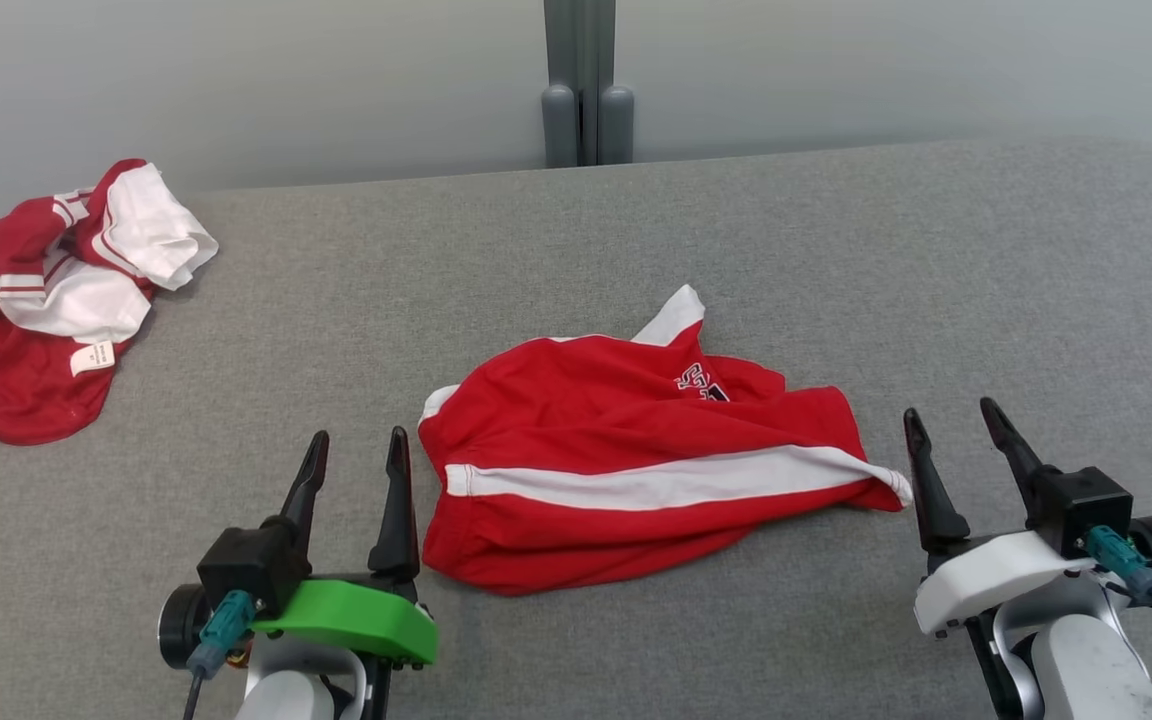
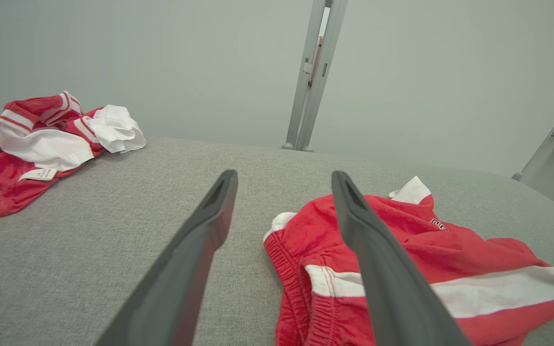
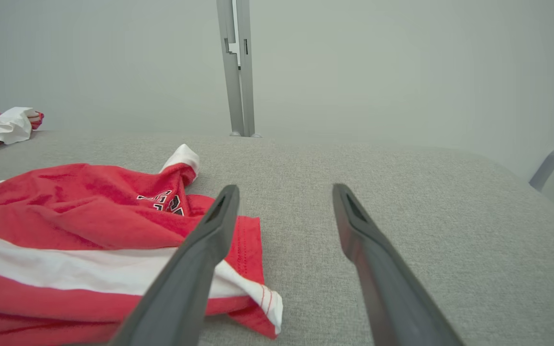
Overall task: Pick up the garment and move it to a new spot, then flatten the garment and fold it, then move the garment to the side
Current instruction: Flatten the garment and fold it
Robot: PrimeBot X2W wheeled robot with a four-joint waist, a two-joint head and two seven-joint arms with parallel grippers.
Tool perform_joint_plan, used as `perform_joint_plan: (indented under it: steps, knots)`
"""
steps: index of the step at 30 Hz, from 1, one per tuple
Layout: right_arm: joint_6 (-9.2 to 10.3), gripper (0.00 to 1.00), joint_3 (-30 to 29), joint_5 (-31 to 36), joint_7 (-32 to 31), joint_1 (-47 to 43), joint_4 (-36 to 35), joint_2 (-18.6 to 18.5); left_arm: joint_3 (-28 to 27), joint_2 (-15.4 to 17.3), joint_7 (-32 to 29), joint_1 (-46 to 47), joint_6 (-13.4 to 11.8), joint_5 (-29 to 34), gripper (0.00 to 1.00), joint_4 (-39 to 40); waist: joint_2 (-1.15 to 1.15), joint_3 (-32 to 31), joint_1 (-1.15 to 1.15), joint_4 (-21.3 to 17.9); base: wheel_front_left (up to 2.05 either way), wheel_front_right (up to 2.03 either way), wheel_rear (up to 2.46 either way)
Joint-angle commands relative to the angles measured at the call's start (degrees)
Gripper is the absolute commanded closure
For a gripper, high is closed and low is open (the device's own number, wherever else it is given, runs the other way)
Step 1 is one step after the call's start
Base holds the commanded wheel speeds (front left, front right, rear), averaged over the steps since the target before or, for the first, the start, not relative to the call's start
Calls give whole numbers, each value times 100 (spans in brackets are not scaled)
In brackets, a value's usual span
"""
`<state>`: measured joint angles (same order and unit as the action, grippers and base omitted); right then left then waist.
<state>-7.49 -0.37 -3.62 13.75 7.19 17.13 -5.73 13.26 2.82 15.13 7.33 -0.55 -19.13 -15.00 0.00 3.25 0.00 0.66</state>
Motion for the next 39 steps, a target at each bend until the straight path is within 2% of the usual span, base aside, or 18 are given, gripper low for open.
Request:
perform_joint_plan:
  steps: [1, 7, 17, 39]
  knots:
    - [-1, 0, -80, 34, 55, -70, -130, 50, -4, 13, 3, -113, -53, -45, 0, 21, 0, -63, 0, 29, 0, 0, 0]
    - [-1, 0, -214, 76, 138, -151, -405, 229, -122, 14, 3, -282, -129, 110, 0, 120, 0, -133, 0, 83, 0, 0, 0]
    - [-1, 0, -153, -100, 149, -298, -573, 281, -160, 13, 3, -509, -80, 246, 0, 78, 0, -246, 0, 135, 0, 0, 0]
    - [-1, 0, -84, -231, 148, -326, -458, 281, -69, 13, 3, -478, -32, 235, 0, -55, 0, -251, 0, 124, 0, 0, 0]
